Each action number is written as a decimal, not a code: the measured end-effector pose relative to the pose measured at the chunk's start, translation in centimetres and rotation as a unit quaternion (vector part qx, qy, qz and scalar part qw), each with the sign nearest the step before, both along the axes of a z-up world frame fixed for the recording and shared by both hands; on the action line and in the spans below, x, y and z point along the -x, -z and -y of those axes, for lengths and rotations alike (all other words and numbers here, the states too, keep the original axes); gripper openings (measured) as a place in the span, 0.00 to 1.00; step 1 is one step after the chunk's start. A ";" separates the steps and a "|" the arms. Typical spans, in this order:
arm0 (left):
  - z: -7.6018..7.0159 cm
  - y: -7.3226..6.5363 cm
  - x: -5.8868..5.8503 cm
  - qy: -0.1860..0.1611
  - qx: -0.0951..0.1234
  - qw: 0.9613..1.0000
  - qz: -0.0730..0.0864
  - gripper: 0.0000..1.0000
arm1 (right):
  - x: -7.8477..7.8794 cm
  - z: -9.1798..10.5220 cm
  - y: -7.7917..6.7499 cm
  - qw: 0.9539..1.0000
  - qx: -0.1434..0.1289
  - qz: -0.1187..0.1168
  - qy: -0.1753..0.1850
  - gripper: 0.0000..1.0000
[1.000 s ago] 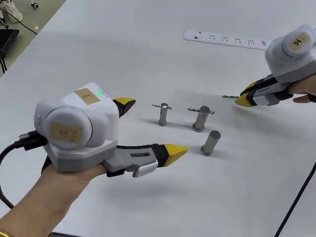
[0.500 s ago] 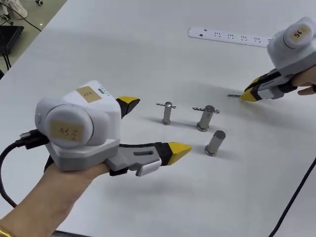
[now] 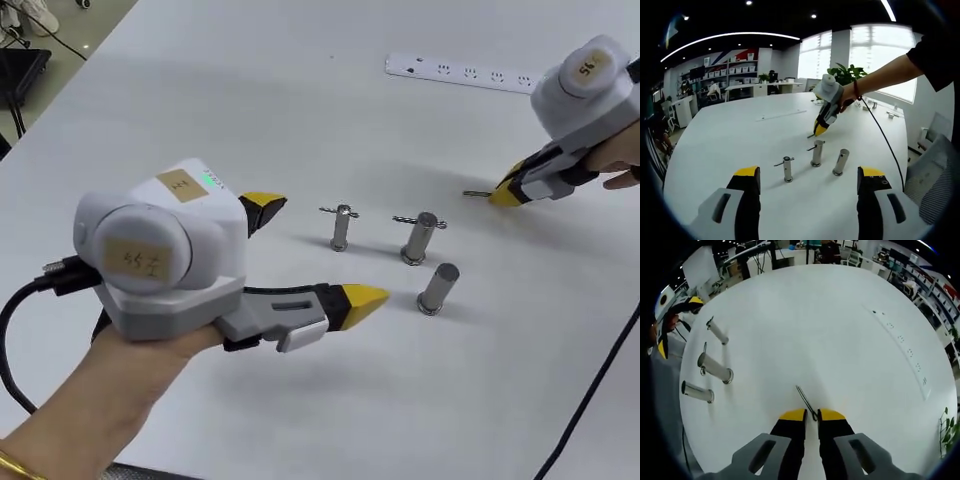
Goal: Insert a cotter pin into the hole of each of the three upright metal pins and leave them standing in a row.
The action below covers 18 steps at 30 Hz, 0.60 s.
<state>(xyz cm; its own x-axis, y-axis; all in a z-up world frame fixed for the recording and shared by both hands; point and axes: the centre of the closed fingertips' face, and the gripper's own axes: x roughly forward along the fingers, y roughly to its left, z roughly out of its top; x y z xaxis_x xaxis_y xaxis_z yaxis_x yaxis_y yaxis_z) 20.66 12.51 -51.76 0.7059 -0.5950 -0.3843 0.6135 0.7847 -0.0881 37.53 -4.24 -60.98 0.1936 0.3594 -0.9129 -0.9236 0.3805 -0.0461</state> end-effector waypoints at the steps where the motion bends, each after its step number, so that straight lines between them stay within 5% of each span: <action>1: 0.0 0.0 0.0 0.000 -0.001 1.000 -0.001 0.78 | 0.0 0.0 0.0 1.000 0.011 0.005 -0.017 0.04; 10: 0.0 0.1 -0.2 0.000 -0.003 1.000 0.001 0.78 | 0.7 -0.1 0.4 0.991 0.080 0.027 -0.102 0.00; 14: -0.1 0.2 -0.2 -0.001 -0.005 1.000 0.001 0.78 | 0.8 -0.2 0.2 0.985 0.088 0.039 -0.141 0.00; 18: -0.1 0.2 -0.3 0.001 -0.005 1.000 0.001 0.77 | 0.5 -0.1 0.3 0.987 0.082 0.041 -0.131 0.00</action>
